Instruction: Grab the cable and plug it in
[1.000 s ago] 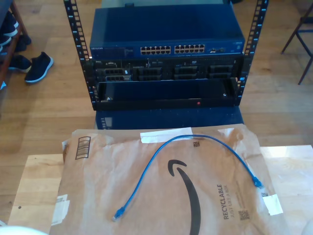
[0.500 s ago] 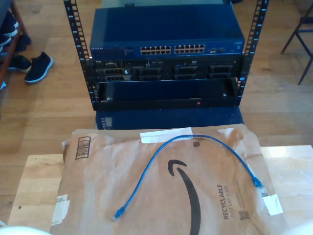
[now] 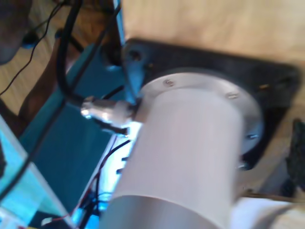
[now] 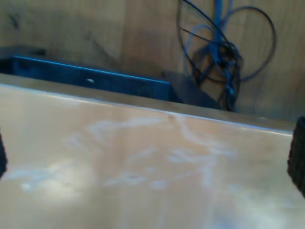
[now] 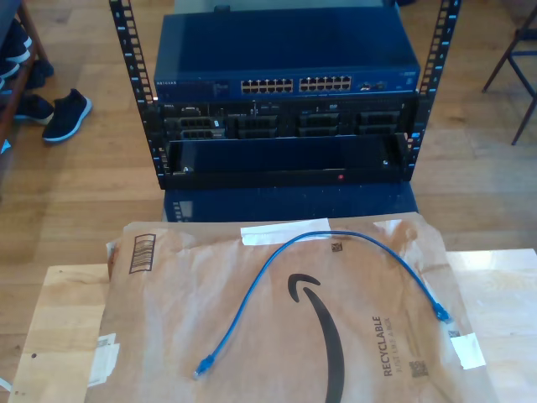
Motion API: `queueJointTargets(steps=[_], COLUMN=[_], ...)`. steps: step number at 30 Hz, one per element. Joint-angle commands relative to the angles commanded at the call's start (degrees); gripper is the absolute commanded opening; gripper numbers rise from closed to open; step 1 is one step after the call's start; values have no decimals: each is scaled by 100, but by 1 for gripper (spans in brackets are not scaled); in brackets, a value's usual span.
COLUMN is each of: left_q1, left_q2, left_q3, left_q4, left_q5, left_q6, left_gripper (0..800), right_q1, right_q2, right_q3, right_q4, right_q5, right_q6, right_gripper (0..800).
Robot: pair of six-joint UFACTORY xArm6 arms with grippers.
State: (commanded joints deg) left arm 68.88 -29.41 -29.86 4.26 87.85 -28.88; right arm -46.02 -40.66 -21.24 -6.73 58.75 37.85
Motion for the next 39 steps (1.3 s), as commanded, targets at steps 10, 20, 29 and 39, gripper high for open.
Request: queueJointTargets(steps=[10, 20, 29, 39], left_q1=[-2760, -3965, -4440, -5371], left_q2=[35, 44, 62, 167], left_q3=[-624, -633, -501, -387], left_q4=[-985, -1802, -1978, -1978], left_q5=[273, 97, -149, -519], left_q6=[-2778, -3991, -4325, -4879], left_gripper=[799, 799, 799, 799], right_q1=[3604, 7525, 8888, 9011], right_q2=[299, 1934, 2998, 4018], right_q3=[-659, -2004, -2655, -2945], right_q4=[0, 26, 967, 1081], right_q5=[659, 642, -299, -615], right_q6=[3024, 5890, 6233, 5064], right_gripper=[793, 793, 778, 773])
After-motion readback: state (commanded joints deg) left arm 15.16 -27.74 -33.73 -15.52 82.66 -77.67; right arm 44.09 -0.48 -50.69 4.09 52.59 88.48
